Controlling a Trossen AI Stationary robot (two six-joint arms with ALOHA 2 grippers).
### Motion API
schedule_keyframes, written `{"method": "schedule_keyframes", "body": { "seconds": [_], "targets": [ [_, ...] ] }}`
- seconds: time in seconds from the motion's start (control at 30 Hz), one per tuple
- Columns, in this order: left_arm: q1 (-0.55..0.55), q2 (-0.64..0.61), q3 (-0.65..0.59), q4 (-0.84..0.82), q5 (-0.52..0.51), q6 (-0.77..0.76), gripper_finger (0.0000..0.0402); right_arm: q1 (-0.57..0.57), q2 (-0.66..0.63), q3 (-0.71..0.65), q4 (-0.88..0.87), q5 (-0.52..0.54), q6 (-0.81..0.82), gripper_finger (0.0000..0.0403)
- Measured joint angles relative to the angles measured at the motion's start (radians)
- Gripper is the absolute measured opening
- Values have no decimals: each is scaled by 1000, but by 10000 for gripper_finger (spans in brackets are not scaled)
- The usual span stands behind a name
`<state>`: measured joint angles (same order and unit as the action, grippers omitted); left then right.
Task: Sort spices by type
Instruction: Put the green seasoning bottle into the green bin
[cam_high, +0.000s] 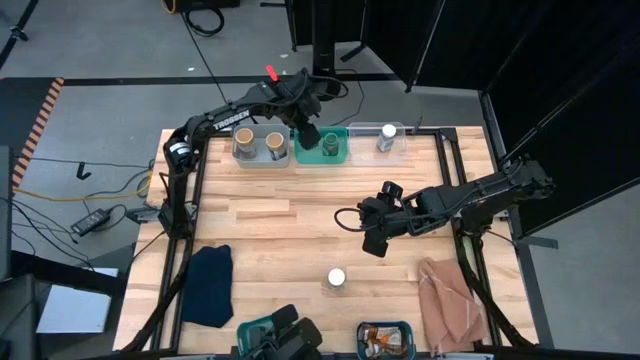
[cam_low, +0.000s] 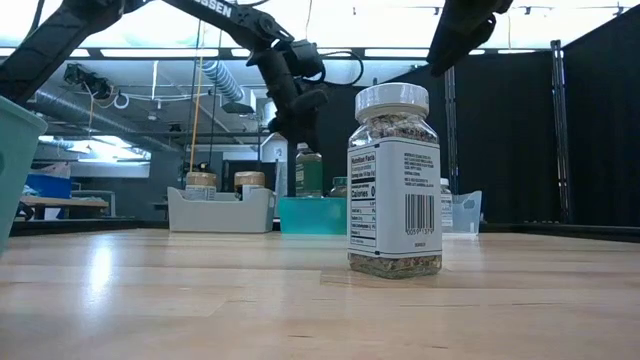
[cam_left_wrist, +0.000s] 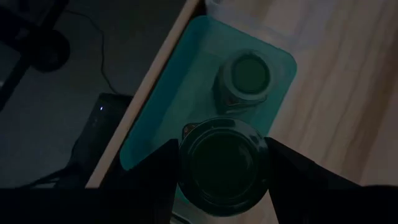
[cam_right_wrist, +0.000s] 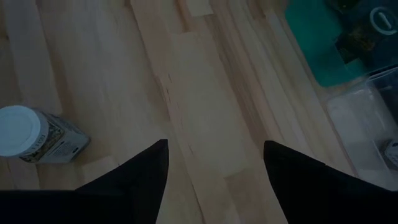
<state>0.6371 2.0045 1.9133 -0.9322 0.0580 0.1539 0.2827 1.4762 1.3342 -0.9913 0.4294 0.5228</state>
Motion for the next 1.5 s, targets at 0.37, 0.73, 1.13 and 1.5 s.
{"method": "schedule_keyframes", "body": {
  "seconds": [0.37,0.73,1.13,1.5],
  "targets": [
    [22,62,-1,1,24,137,198,-18,0,0,12,0,14,268],
    [42,74,-2,-1,103,332,198,-18,0,0,11,0,55,266],
    [52,118,-3,-1,137,392,198,-19,0,0,11,0,53,266],
    [56,146,-3,6,138,396,203,-19,0,0,10,0,53,266]
  ]
}}
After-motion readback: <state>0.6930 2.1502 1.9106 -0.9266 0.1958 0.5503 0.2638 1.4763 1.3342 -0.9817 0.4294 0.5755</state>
